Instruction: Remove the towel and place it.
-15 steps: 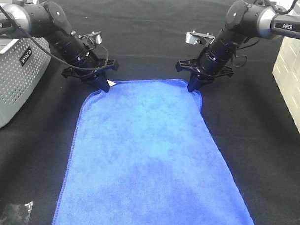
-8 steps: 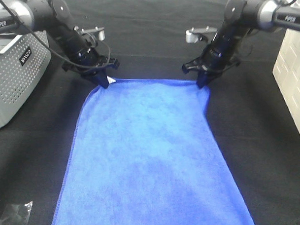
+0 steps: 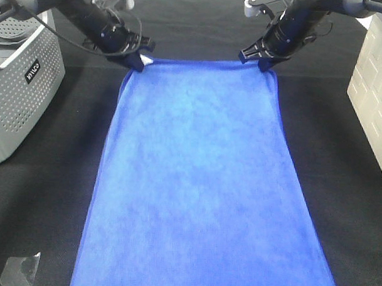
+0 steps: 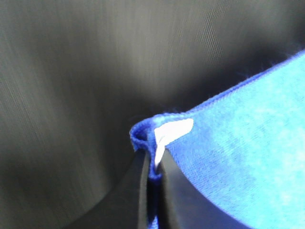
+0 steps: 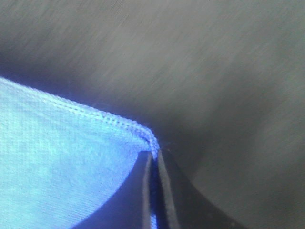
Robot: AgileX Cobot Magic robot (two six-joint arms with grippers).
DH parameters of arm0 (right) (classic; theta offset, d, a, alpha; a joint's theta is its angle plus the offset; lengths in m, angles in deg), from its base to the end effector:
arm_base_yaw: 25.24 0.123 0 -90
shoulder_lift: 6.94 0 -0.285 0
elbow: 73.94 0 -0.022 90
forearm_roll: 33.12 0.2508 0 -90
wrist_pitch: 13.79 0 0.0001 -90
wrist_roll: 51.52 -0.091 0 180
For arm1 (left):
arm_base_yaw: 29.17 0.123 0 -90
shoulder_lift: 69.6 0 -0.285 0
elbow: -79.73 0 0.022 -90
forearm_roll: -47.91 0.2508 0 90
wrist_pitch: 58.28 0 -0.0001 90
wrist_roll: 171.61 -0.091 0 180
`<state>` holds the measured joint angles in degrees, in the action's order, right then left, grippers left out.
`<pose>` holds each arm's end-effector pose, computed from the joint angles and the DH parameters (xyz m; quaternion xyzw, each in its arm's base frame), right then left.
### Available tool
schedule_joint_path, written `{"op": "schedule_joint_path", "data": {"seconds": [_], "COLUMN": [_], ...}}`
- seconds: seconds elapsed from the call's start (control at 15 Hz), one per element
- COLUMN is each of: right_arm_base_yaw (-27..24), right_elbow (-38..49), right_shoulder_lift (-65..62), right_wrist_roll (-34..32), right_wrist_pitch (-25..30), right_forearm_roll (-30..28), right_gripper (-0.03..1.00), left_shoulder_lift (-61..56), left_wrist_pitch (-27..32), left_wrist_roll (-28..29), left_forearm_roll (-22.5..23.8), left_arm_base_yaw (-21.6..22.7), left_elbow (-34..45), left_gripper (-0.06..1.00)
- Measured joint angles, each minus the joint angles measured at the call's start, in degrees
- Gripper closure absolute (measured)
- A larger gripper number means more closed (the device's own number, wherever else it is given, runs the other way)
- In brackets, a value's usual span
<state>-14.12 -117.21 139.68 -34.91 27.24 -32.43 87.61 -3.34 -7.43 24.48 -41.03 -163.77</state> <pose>0.5297 0.1049 0.1693 -0.2251 0.9251 -0.0095 0.3058 0.5440 -0.1445 0.1675 0.1601 0.9315 -0.1823 0.2710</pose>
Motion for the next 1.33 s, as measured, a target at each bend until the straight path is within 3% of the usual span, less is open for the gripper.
{"op": "schedule_joint_path", "data": {"seconds": [0.33,0.73,1.33], "right_arm_base_yaw": [0.0,0.1,0.1], "right_elbow": [0.0,0.0,0.0], "right_shoulder_lift": [-0.3,-0.3,4.1], "right_wrist_roll": [0.1,0.2,0.2], "right_wrist_pitch": [-9.2,-18.6,-22.9], "right_forearm_roll": [-5.3,-6.4,-6.4], "right_gripper": [0.97,0.97,0.97], "left_shoulder_lift": [0.1,1.4,5.6], "left_wrist_pitch": [-6.8,-16.3,-23.9], "left_wrist_roll": [-5.0,-9.5,-14.7], "left_forearm_roll": [0.6,1.2,1.3], "left_arm_base_yaw": [0.0,-0.2,-0.2], "left_elbow": [-2.6,-2.6,-2.6], "left_gripper": [0.94,0.94,0.94]}}
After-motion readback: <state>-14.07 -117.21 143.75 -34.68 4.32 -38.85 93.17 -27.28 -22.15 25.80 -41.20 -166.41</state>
